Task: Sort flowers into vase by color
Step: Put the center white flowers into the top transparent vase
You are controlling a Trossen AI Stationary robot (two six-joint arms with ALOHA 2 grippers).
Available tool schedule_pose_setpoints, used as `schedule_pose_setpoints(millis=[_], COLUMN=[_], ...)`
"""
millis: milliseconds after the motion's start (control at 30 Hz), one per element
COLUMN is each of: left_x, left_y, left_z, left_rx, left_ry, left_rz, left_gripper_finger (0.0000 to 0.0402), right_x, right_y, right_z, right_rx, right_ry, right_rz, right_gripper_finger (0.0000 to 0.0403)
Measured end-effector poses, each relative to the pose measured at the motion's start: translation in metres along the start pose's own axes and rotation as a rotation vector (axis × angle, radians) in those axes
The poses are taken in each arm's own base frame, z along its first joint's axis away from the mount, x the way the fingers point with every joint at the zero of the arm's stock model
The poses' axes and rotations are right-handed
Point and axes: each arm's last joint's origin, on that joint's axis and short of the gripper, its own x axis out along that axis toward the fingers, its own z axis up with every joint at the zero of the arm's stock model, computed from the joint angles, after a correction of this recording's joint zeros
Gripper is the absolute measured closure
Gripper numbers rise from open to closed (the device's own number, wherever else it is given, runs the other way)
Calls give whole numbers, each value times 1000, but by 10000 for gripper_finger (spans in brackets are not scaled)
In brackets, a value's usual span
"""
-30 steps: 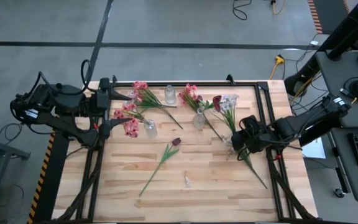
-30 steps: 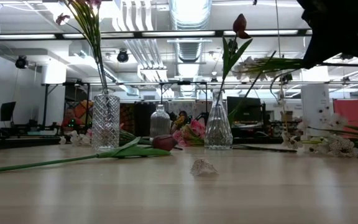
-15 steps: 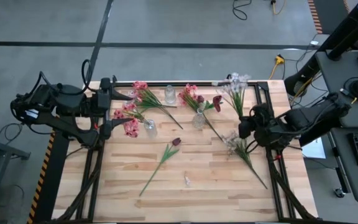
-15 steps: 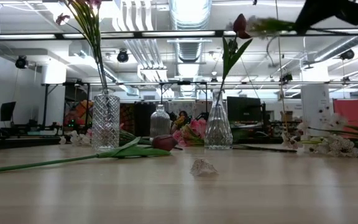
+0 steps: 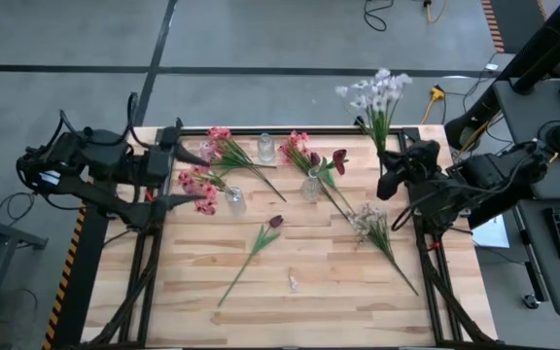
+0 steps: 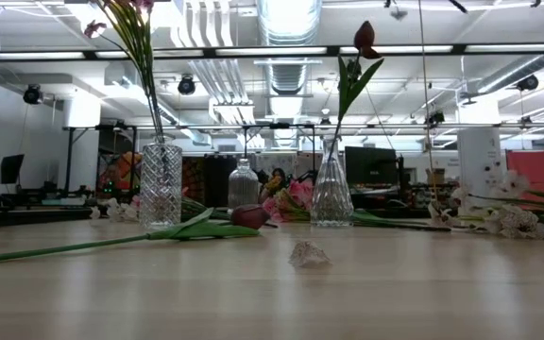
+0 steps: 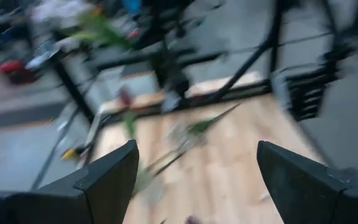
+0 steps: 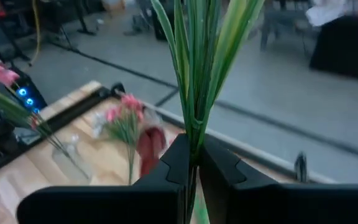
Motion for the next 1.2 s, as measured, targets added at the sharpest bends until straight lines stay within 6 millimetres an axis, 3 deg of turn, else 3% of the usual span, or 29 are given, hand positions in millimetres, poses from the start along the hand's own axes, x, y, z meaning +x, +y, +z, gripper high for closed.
schedule_pose_setpoints(millis=[167, 367, 700, 967, 1200], left_x=[10, 42, 97, 116, 130], left_y=[-3, -8, -21, -20, 0], left_z=[9, 16, 21, 26, 27], left_rx=[43, 112, 200, 201, 116], left_ry=[-82, -105, -170, -245, -276], left_rz=[-53, -79, -210, -217, -152], left_gripper_finger=[94, 94, 94, 94, 94], right_x=[1, 4, 19, 27, 27], right_y=[28, 66, 120, 135, 137], right_z=[20, 36, 28, 18, 19], right_rx=[-104, -219, -377, -424, -411], right_ry=[-113, -237, -375, -380, -394], right_rz=[93, 312, 526, 541, 542], right_gripper_finger=[385, 385, 385, 385, 385])
